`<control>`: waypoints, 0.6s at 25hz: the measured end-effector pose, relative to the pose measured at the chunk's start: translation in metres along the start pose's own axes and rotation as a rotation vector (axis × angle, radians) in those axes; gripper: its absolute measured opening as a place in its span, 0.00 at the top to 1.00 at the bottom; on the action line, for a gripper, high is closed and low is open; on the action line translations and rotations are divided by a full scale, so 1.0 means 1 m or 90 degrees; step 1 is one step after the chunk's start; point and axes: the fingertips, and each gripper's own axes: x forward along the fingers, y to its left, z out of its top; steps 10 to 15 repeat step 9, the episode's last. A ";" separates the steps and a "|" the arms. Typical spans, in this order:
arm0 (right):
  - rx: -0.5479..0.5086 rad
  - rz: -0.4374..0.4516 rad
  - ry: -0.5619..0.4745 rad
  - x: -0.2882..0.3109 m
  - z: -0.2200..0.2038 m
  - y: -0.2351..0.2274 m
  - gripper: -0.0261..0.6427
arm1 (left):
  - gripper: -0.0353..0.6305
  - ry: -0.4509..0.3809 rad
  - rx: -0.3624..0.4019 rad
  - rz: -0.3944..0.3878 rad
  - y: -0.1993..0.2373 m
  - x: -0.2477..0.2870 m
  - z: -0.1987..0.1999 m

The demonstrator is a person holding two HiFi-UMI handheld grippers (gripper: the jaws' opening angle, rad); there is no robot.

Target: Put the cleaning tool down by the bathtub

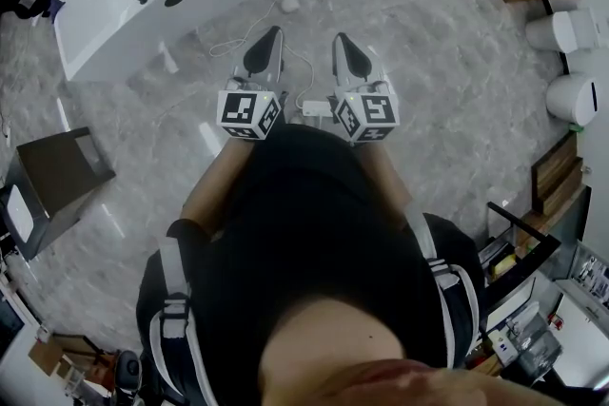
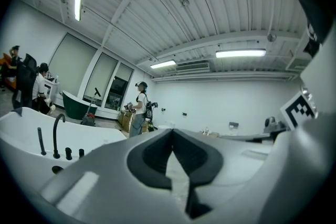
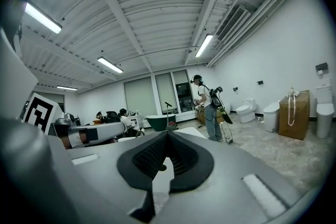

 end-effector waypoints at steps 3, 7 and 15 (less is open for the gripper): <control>0.005 0.003 -0.001 -0.001 -0.001 0.003 0.96 | 0.93 0.003 -0.003 -0.002 -0.001 -0.001 -0.002; 0.006 0.008 -0.005 -0.002 -0.001 0.009 0.96 | 0.93 0.004 -0.008 -0.003 0.000 -0.006 -0.004; 0.006 0.012 -0.007 0.000 0.000 0.012 0.96 | 0.93 0.002 -0.011 -0.001 0.003 -0.008 -0.004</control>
